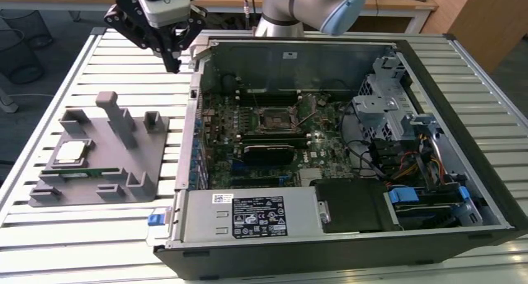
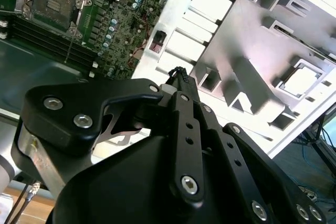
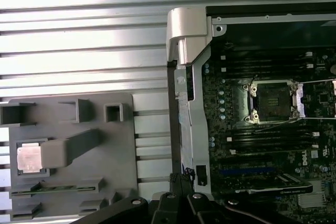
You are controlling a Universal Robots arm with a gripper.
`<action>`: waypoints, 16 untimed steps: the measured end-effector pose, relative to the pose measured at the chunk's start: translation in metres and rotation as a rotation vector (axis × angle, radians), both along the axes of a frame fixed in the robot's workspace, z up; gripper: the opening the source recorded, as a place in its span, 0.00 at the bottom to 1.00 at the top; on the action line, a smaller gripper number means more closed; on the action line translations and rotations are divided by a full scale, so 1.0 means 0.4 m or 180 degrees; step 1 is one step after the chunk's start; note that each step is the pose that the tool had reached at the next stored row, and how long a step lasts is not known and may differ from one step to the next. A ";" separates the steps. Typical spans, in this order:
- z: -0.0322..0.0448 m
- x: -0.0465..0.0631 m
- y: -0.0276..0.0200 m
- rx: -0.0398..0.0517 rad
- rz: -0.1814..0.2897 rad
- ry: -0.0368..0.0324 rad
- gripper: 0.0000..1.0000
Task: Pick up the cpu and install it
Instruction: 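Reach for the cpu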
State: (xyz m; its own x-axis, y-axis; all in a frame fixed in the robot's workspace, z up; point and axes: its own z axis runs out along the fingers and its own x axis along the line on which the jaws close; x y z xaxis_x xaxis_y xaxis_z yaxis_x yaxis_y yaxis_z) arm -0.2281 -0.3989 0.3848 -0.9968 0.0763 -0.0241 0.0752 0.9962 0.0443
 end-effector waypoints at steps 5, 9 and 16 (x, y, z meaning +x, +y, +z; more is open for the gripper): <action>-0.001 -0.020 0.000 0.0000 0.0000 0.0000 0.11; -0.002 -0.038 0.000 0.0000 0.0000 0.0000 0.11; -0.004 -0.089 0.000 0.0000 0.0000 0.0000 0.11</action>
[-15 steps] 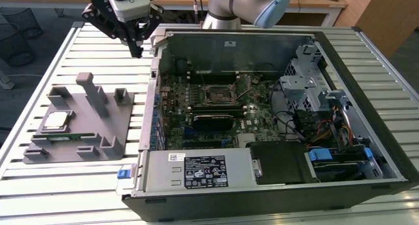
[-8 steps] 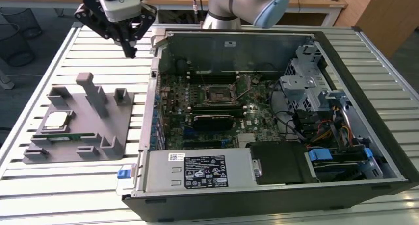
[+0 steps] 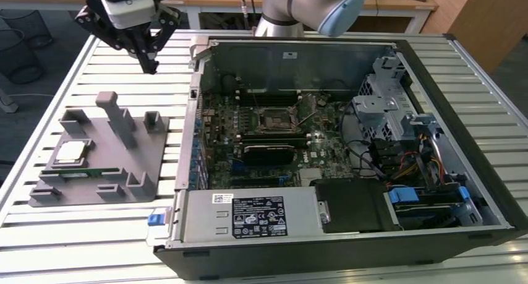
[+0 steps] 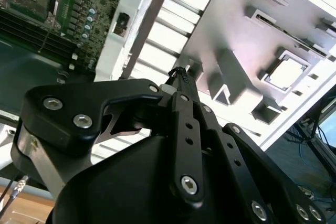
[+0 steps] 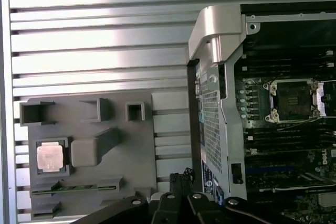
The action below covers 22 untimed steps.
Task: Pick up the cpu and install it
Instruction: 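Reach for the cpu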
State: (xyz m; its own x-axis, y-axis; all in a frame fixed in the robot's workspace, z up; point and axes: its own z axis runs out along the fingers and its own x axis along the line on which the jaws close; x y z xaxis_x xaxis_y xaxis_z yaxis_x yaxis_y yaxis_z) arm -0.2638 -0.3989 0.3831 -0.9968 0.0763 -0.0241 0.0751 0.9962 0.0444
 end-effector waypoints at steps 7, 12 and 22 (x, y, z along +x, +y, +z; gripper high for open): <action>-0.002 -0.042 0.000 0.0000 0.0000 0.0001 0.11; -0.004 -0.072 0.000 0.0000 0.0000 0.0002 0.11; -0.008 -0.122 0.000 0.0000 0.0000 0.0004 0.11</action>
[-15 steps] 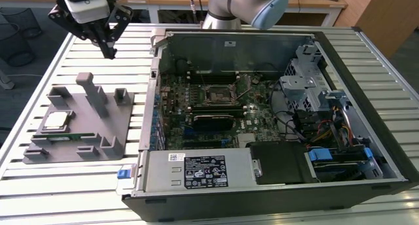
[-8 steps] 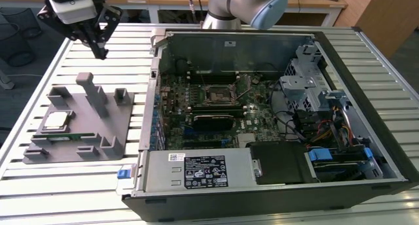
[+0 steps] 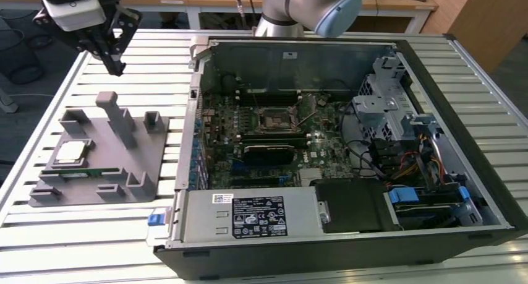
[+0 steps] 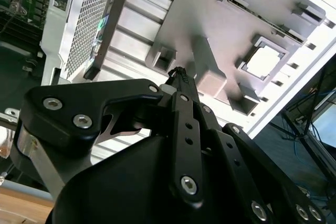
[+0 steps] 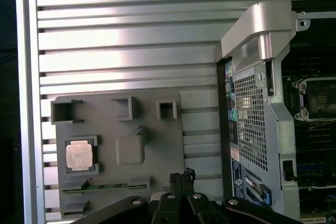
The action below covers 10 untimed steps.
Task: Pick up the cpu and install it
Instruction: 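Reach for the cpu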
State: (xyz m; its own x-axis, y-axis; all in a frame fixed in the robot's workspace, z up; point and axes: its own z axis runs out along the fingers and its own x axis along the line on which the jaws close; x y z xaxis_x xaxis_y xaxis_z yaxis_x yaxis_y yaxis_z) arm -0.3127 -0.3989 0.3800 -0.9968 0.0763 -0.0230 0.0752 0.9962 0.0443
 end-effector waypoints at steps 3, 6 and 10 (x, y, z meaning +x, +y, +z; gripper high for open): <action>0.000 -0.010 0.000 0.0000 0.0000 0.0001 0.11; -0.001 -0.019 0.000 0.0000 0.0000 0.0001 0.11; -0.001 -0.028 0.000 0.0000 0.0000 0.0001 0.11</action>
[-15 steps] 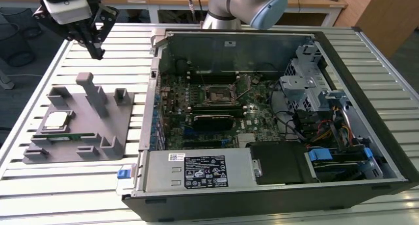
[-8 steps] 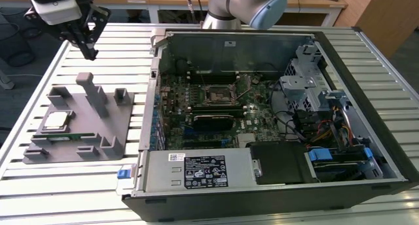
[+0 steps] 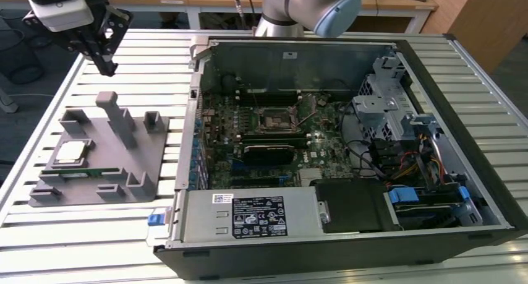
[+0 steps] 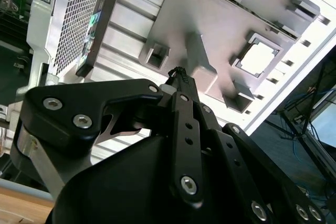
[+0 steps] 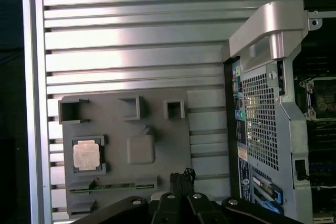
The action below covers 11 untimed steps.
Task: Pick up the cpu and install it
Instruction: 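Reach for the cpu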
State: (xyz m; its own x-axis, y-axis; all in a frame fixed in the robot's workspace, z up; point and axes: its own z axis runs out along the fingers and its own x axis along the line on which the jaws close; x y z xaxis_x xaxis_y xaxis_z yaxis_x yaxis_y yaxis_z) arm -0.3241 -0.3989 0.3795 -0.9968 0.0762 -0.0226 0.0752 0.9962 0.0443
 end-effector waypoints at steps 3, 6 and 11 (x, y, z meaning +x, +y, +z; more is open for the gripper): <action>0.000 -0.007 0.000 0.0000 0.0000 0.0000 0.11; -0.001 -0.013 0.000 0.0000 0.0000 0.0000 0.11; -0.001 -0.024 0.000 0.0000 0.0000 0.0000 0.11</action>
